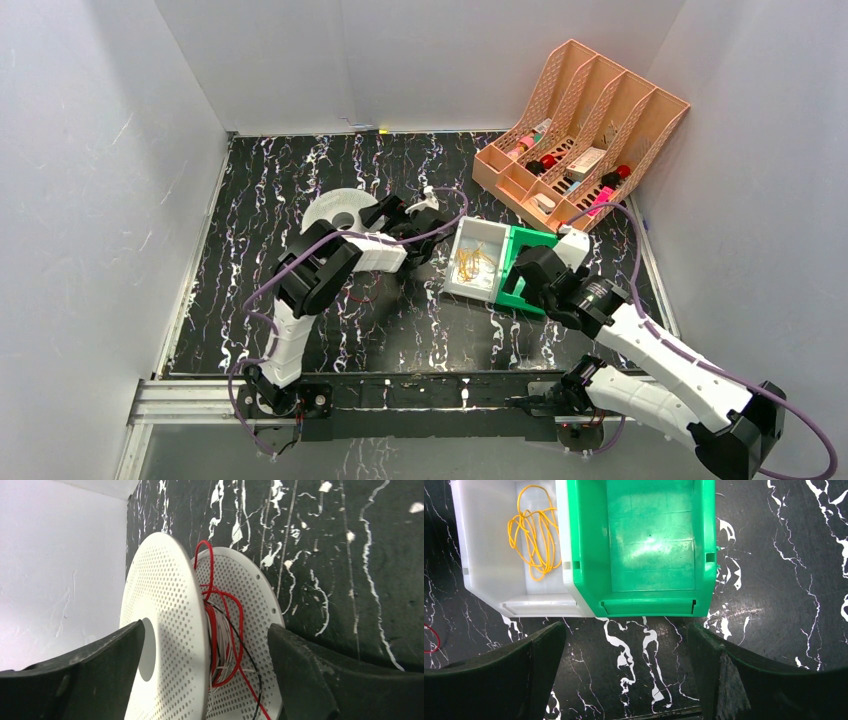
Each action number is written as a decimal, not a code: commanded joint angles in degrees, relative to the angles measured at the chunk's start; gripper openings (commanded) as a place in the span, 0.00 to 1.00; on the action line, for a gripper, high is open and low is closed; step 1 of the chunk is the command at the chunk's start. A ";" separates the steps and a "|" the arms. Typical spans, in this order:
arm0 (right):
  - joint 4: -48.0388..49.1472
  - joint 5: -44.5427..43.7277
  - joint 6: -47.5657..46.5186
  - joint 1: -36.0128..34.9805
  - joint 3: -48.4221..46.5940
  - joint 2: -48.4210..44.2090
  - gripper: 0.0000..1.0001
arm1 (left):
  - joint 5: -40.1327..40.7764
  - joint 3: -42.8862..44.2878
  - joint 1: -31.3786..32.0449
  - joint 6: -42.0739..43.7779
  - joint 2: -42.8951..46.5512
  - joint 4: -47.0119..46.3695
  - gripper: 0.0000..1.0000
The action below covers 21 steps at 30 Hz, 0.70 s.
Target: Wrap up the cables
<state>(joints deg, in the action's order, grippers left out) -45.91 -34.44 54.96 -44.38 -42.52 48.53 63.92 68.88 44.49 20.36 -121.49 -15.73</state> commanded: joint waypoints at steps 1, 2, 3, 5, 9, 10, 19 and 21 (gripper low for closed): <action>-1.64 -2.10 1.51 0.13 -0.30 -2.17 0.98 | -6.13 0.40 0.64 -7.47 2.31 5.78 0.98; -1.59 -1.72 1.44 0.10 -0.24 -2.35 0.98 | -6.32 0.61 0.90 -8.26 2.57 6.58 0.98; -1.56 -1.47 1.43 0.07 -0.08 -2.36 0.98 | -6.56 0.90 1.08 -9.12 2.82 7.61 0.98; -1.74 -1.34 1.70 0.14 0.07 -1.95 0.98 | -7.25 1.31 1.33 -10.71 3.37 9.24 0.98; -3.30 -1.27 3.23 0.14 -1.14 -0.11 0.98 | -10.18 2.09 1.74 -14.13 5.30 12.42 0.98; -3.53 -1.19 3.43 0.17 -1.50 0.41 0.98 | -11.43 2.44 1.74 -15.44 5.71 13.77 0.98; -3.48 1.99 1.33 0.13 -4.19 3.34 0.98 | -24.10 5.16 1.72 -23.62 8.95 20.51 0.98; -3.52 2.64 0.46 0.10 -4.90 4.41 0.98 | -26.06 5.20 1.69 -24.67 9.78 20.75 0.98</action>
<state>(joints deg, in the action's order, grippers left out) -49.60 -32.60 56.64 -44.36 -43.57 51.75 47.03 72.53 45.45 1.41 -115.37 1.13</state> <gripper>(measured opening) 0.983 0.981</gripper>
